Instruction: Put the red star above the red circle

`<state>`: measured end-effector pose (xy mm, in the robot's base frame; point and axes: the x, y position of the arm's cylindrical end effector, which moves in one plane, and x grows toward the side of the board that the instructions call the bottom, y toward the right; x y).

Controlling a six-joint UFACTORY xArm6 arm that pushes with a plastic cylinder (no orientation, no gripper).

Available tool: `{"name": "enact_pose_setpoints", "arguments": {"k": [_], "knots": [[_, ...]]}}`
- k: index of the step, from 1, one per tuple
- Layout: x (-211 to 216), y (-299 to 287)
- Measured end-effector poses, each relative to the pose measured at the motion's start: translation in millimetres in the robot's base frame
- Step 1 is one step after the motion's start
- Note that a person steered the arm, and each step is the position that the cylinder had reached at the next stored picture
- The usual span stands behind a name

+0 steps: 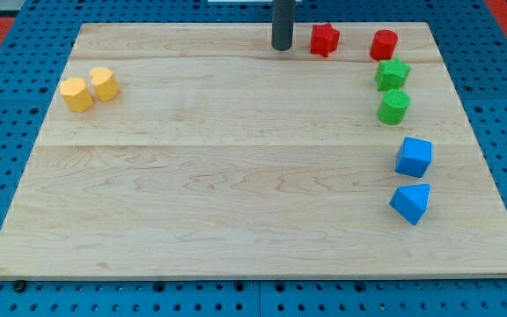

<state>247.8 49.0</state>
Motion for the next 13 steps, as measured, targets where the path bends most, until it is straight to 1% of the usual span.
{"name": "enact_pose_setpoints", "arguments": {"k": [1,2,3,5,8,9,11,13], "knots": [[8,22],[6,58],[-9,66],[-26,6],[-37,109],[-56,89],[-57,108],[-56,106]]}}
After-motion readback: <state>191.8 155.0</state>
